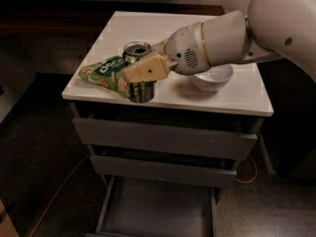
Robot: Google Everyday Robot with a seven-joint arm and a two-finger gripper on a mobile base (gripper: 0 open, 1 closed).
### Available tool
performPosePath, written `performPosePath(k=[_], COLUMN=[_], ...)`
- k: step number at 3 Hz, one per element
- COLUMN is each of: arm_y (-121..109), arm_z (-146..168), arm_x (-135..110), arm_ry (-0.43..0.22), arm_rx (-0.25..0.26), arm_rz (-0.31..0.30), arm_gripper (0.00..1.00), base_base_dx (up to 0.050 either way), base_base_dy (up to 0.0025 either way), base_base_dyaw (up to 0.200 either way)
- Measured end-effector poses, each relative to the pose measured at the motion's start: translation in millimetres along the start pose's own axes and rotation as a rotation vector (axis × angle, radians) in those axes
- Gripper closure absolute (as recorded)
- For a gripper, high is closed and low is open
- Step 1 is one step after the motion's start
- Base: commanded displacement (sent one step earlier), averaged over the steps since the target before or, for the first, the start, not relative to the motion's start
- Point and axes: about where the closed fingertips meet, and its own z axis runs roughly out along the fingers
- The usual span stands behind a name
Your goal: Place green can into bottom drawer
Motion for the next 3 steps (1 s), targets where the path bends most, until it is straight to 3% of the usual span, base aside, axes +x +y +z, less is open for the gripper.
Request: performPosePath(k=[1,3], arm_y=[12.0,21.6], arm_z=[0.3,-3.1], arm_x=[14.1,23.0], arm_ry=[0.041,0.058], arm_rx=[-0.039,-0.034], arm_rz=[-0.057,-0.083], arm_gripper=[1.00,1.00], base_base_dx=[0.000,0.000], base_base_dy=[0.00000,0.00000], base_base_dyaw=[0.000,0.000])
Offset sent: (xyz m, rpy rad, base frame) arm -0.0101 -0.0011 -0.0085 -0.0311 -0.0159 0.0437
